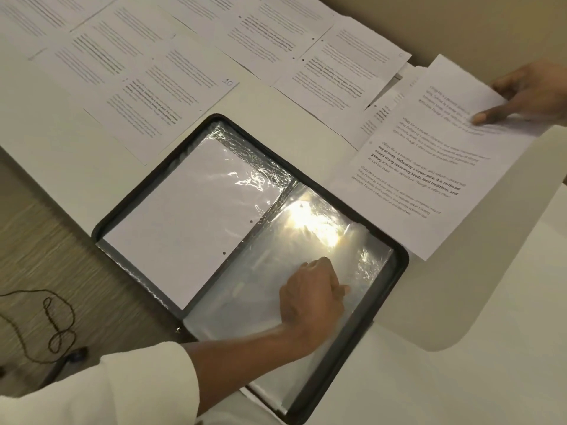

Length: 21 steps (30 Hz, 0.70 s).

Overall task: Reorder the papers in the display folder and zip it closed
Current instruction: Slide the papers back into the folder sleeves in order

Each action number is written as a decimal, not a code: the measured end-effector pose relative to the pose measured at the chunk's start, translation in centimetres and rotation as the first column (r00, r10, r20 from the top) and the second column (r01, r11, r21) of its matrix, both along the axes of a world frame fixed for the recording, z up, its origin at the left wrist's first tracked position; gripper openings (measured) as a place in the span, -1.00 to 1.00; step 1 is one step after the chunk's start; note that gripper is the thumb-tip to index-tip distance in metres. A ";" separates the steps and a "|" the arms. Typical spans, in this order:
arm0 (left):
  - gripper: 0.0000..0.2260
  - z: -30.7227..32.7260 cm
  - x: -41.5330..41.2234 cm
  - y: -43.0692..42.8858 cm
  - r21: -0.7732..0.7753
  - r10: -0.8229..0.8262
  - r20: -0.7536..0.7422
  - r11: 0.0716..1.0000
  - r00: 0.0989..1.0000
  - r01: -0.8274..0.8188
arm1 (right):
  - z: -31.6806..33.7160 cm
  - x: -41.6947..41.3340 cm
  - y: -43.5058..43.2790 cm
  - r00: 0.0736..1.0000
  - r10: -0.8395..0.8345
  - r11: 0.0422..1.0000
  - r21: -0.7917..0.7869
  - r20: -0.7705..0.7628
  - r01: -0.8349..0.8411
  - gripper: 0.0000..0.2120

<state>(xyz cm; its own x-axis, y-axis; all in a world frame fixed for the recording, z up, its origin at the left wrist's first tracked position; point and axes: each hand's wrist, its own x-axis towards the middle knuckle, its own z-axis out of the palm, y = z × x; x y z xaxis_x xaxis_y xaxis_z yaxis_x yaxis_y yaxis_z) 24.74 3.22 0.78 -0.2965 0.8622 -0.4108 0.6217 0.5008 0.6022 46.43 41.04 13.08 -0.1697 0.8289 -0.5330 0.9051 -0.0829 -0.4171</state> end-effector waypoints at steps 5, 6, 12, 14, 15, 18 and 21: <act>-0.76 -0.8 -0.6 0.0 -0.026 0.088 0.045 0.996 0.995 -0.087 | -0.7 0.7 0.8 0.999 -0.015 1.000 -0.001 -0.038 0.015 -0.60; -0.70 -0.7 -0.7 0.1 -0.035 0.108 0.063 0.994 0.992 -0.106 | -1.0 0.5 1.1 1.000 -0.003 1.000 -0.014 -0.031 0.002 -0.60; -0.36 -0.4 -0.8 0.7 -0.056 0.218 0.170 0.976 0.961 -0.211 | -0.9 -0.7 2.9 1.000 0.031 0.999 -0.034 0.005 -0.031 -0.53; -0.31 -0.6 -0.9 0.7 -0.017 0.256 0.238 0.966 0.937 -0.260 | -0.7 -0.9 2.8 1.000 0.011 0.999 -0.044 0.002 -0.011 -0.56; -0.28 -0.9 -0.9 0.6 -0.004 0.278 0.289 0.957 0.916 -0.290 | -0.4 -1.0 2.7 1.000 0.009 0.999 -0.049 0.009 -0.009 -0.59; -0.38 -1.6 -1.2 0.3 0.001 0.298 0.374 0.947 0.878 -0.321 | 0.2 -1.2 2.5 1.000 -0.006 0.999 -0.046 0.010 0.006 -0.66; -0.83 -1.8 -1.7 0.0 0.062 0.258 0.360 0.952 0.896 -0.299 | 0.5 -1.1 2.5 0.999 -0.033 0.999 -0.027 -0.015 0.032 -0.74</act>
<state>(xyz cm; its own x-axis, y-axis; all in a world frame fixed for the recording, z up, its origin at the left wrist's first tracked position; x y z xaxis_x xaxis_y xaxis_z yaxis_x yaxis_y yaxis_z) 23.06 3.19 -1.00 -0.3897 0.8115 -0.4355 0.2107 0.5388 0.8156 45.28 43.55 13.56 -0.1513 0.8194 -0.5528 0.8953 -0.1235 -0.4281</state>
